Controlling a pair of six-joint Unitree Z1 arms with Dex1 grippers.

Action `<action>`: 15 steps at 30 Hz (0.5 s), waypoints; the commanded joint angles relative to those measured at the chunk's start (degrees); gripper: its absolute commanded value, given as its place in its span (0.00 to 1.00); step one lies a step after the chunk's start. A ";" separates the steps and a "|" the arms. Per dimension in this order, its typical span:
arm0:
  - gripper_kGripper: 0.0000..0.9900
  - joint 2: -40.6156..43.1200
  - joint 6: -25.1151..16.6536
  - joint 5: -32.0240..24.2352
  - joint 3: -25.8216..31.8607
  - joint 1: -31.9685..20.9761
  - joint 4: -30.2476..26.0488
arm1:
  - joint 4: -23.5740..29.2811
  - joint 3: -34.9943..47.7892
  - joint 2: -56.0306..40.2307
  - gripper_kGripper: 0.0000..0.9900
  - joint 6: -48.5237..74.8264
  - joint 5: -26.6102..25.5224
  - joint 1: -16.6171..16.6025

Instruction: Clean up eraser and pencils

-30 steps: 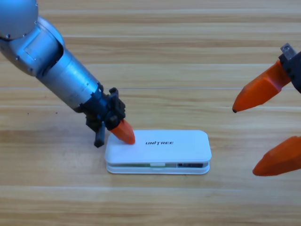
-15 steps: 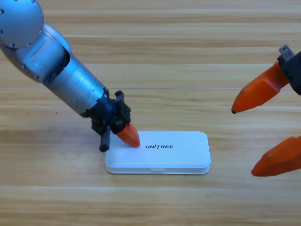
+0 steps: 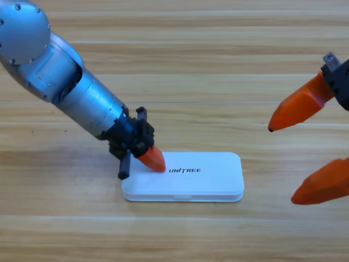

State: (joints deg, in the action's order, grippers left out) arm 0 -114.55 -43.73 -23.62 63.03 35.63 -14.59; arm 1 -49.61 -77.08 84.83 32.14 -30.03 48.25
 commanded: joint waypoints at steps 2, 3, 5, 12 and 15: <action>0.00 -4.81 0.40 1.21 -3.53 2.52 0.53 | 1.10 1.23 3.24 0.97 -0.59 -0.82 0.18; 0.00 -4.45 0.75 1.21 -3.35 2.52 0.18 | 1.10 1.23 3.24 0.97 -0.59 -0.82 0.18; 0.00 -3.49 1.54 1.21 -2.04 2.52 -2.11 | 1.10 1.23 3.24 0.97 -0.59 -0.82 0.18; 0.18 4.42 3.03 2.00 3.24 2.52 -12.39 | 1.10 1.23 3.50 0.97 -0.59 -0.82 0.18; 0.77 8.73 3.12 3.50 6.05 2.52 -18.55 | 1.10 1.23 3.50 0.97 -0.59 -0.82 0.18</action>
State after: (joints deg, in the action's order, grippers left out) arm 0 -111.31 -41.26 -21.84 66.19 36.80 -27.77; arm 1 -49.61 -77.08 84.83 32.14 -30.03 48.25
